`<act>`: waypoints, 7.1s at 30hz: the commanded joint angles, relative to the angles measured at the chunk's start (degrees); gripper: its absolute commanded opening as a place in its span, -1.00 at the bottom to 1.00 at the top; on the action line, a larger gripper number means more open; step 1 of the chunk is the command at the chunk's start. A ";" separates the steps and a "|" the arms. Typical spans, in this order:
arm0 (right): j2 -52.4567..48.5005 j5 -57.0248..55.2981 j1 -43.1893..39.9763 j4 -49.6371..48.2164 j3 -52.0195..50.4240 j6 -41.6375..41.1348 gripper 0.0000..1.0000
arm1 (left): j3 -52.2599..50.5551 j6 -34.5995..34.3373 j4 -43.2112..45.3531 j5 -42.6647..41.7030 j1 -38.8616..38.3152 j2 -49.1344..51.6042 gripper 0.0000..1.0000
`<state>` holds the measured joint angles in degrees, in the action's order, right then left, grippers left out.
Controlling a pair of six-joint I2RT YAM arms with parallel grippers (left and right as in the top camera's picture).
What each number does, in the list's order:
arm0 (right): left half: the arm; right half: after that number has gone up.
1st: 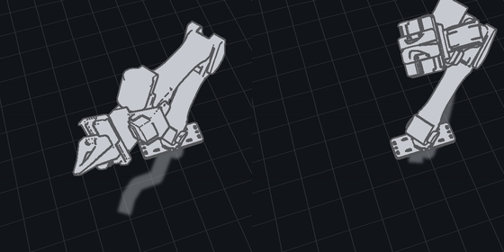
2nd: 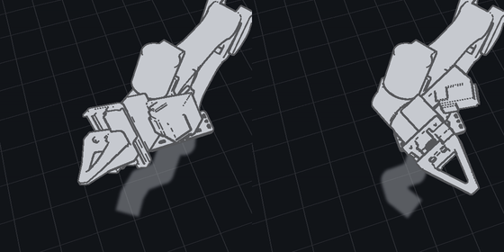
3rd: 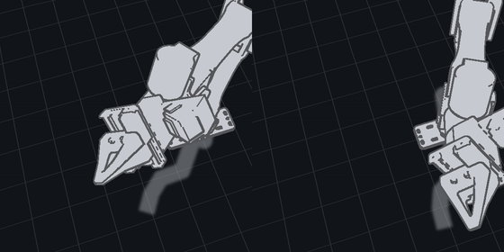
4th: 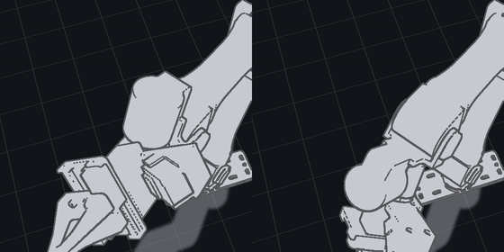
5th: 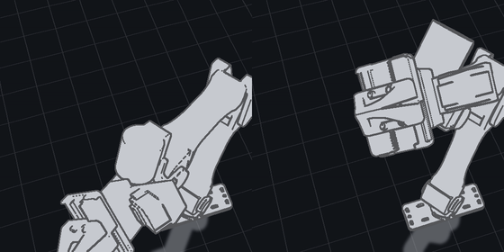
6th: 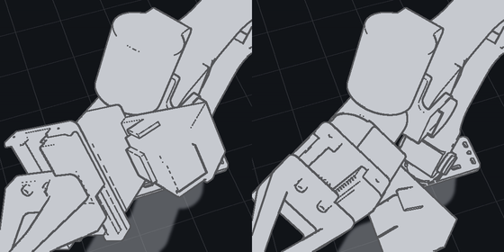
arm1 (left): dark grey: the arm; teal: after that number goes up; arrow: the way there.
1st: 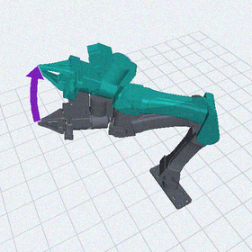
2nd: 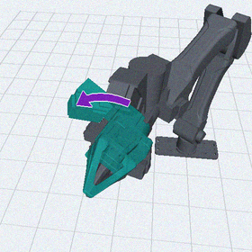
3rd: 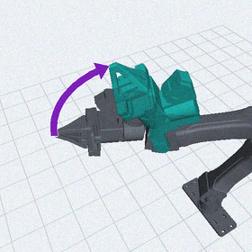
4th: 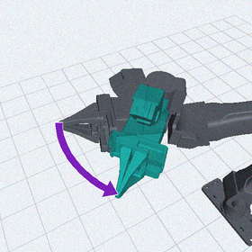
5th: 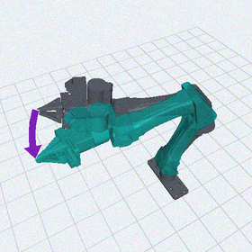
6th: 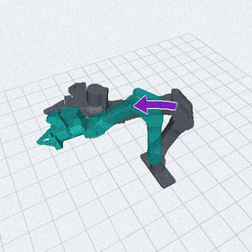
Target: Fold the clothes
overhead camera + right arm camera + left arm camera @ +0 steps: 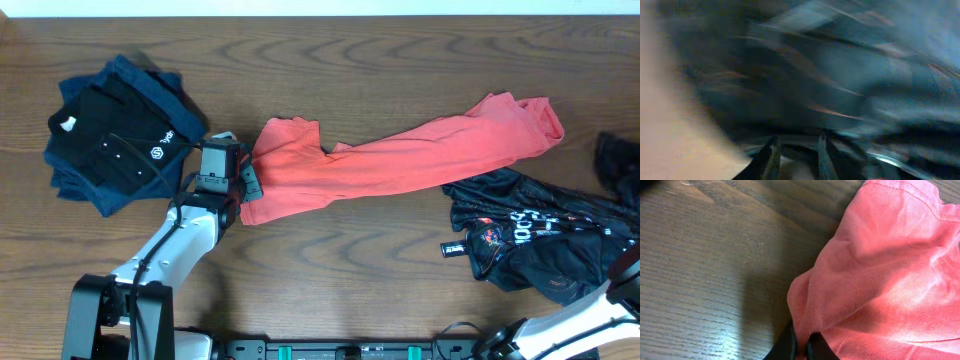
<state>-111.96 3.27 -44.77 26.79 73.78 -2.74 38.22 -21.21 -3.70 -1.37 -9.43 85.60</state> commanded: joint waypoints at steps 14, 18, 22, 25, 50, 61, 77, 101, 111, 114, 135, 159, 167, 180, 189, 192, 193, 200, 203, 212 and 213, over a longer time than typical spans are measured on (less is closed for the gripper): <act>12.00 8.00 28.30 26.43 0.50 4.15 0.33 | -0.22 -0.55 -0.63 -1.22 0.04 -0.37 -0.78; 11.76 0.04 33.07 24.90 -4.90 2.10 0.44 | -0.22 -0.55 -1.22 -1.22 0.04 -0.37 -0.78; 11.76 -3.78 37.22 19.15 -11.63 0.72 0.54 | -0.22 -0.55 -2.12 -1.22 0.04 -0.37 -0.78; 11.76 -8.63 38.99 15.50 -15.58 -2.51 0.55 | -0.22 -0.55 -2.97 -1.22 0.04 -0.37 -0.78; 36.92 -24.20 22.10 19.96 -23.96 -29.14 -0.98 | -0.22 -0.55 -4.15 -1.20 0.04 -0.37 -0.77; 49.20 -30.34 11.21 30.88 -23.96 -38.23 -0.95 | -0.22 -0.55 -4.20 -1.22 0.04 -0.37 -0.76; 48.78 0.20 11.28 20.31 -23.96 -18.97 -0.26 | -0.17 0.59 -2.97 -1.20 0.04 -1.64 0.32; 40.70 0.00 24.39 19.45 -23.98 -14.29 -0.02 | 19.23 3.56 0.48 -11.52 0.04 15.80 0.96; 40.70 -0.02 24.39 19.47 -23.98 -14.32 -0.02 | 20.04 5.29 2.91 -11.50 0.09 24.57 0.96; 40.70 0.00 24.39 19.58 -23.98 -14.32 -0.02 | 20.04 5.29 2.34 -12.55 0.09 25.77 0.83; 40.68 3.37 24.39 16.85 -23.98 -10.82 0.20 | 21.05 5.81 -16.61 -26.73 2.89 -4.68 -0.88; 27.19 16.72 27.06 -10.84 -23.96 -12.63 0.33 | 19.82 17.57 -58.69 -27.63 2.89 -23.10 -0.88; 21.22 14.16 34.21 -9.49 -18.88 -8.33 0.41 | 13.38 17.59 -59.95 -27.89 2.89 -23.10 -0.88; 7.19 9.86 36.70 -4.24 -3.06 -8.33 0.50 | 3.15 16.87 -59.60 -30.56 2.89 -23.10 -0.88; 3.32 8.07 40.39 -6.08 -1.22 -8.37 0.52 | 3.15 16.63 -55.74 -30.56 2.89 -23.10 -0.88; 1.84 7.85 41.27 -7.56 -1.22 -9.03 0.52 | 3.15 16.63 -55.34 -30.58 2.89 -23.10 -0.88; 1.14 7.34 41.64 -8.48 -1.22 -9.01 0.52 | 3.15 16.63 -55.32 -30.58 2.89 -23.10 -0.88; -2.82 3.48 43.67 -14.16 -1.22 -8.96 0.52 | 3.15 16.65 -54.86 -30.58 2.89 -23.10 -0.88; -4.20 2.51 44.54 -16.37 -1.22 -7.96 0.50 | 3.15 16.65 -54.69 -30.58 2.89 -23.10 -0.88; -5.35 -1.46 45.33 -16.09 -1.25 -7.69 -0.28 | 3.15 16.63 -53.79 -30.58 2.89 -23.10 -0.88; -5.35 -1.88 45.33 -15.93 -1.25 -7.69 -0.44 | 3.15 16.65 -53.79 -30.56 2.89 -23.10 -0.88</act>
<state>-116.25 4.25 0.12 10.57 71.46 -10.48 41.54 -4.47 -57.41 -31.35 -6.76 62.48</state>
